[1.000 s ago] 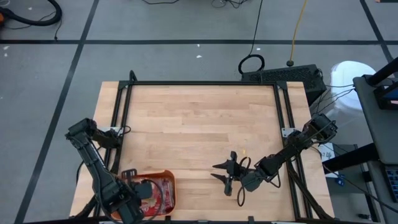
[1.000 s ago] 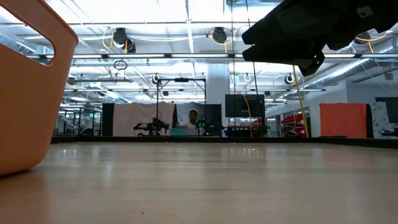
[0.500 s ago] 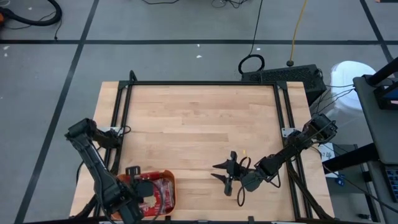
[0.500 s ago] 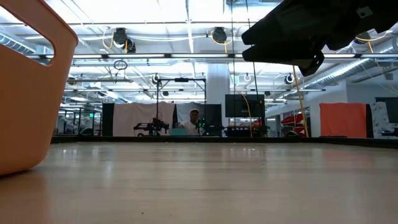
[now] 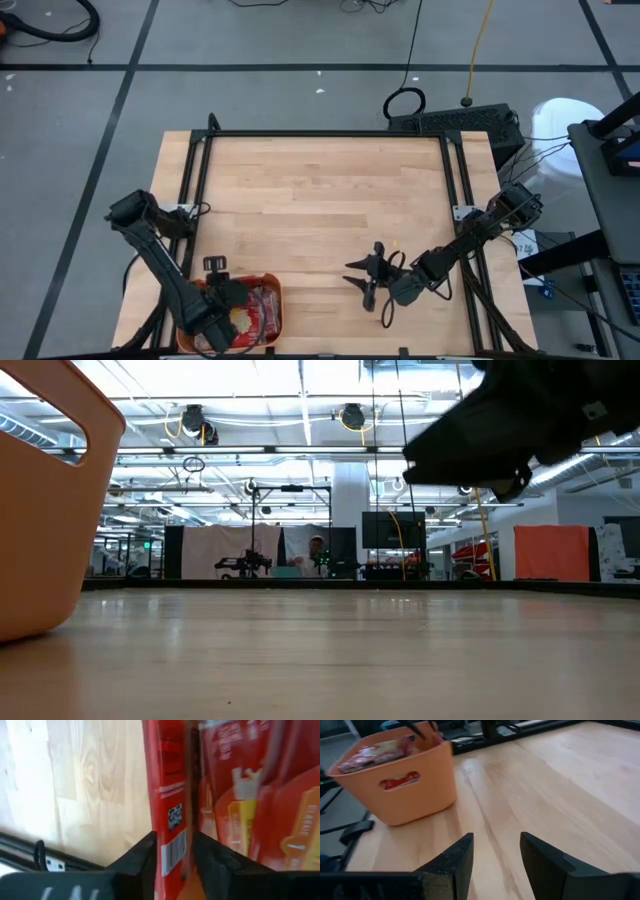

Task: Sort popcorn bags into baskets
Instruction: Put the popcorn bag into the orange bin

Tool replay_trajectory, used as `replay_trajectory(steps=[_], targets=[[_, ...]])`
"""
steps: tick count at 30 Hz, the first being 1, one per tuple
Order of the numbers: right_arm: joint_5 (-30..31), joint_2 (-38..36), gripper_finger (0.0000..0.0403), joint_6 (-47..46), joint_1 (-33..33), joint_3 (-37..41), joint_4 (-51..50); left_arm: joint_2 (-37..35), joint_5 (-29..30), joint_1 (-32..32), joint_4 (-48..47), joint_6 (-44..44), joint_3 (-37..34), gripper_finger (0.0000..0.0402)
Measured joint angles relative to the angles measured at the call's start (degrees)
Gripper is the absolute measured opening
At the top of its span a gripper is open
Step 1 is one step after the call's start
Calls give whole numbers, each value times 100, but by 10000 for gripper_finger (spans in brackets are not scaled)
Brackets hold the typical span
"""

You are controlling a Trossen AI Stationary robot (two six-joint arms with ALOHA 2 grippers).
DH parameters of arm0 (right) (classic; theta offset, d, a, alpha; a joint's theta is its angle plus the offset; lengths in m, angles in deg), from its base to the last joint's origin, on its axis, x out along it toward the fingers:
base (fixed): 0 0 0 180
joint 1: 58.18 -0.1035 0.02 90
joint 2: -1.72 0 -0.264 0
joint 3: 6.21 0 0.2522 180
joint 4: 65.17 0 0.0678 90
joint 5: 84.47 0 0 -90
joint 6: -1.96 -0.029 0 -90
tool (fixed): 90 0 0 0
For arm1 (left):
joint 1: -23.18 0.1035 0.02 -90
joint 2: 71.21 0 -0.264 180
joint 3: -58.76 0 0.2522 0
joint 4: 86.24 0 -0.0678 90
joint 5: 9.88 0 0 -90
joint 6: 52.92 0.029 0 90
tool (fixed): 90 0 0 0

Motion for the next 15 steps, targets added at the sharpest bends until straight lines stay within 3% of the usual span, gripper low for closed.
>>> replay_trajectory(steps=[3,8,11,15], targets=[[157,0,153,-251,0,112,-10,0,-287,118,145,-17,-65,160],[258,0,153,-263,-28,134,4,0,-1,230,239,343,-64,211],[262,0,153,-204,-28,134,67,0,13,351,273,600,-134,216],[263,0,153,-197,-28,134,90,0,-83,490,466,891,-367,192]])
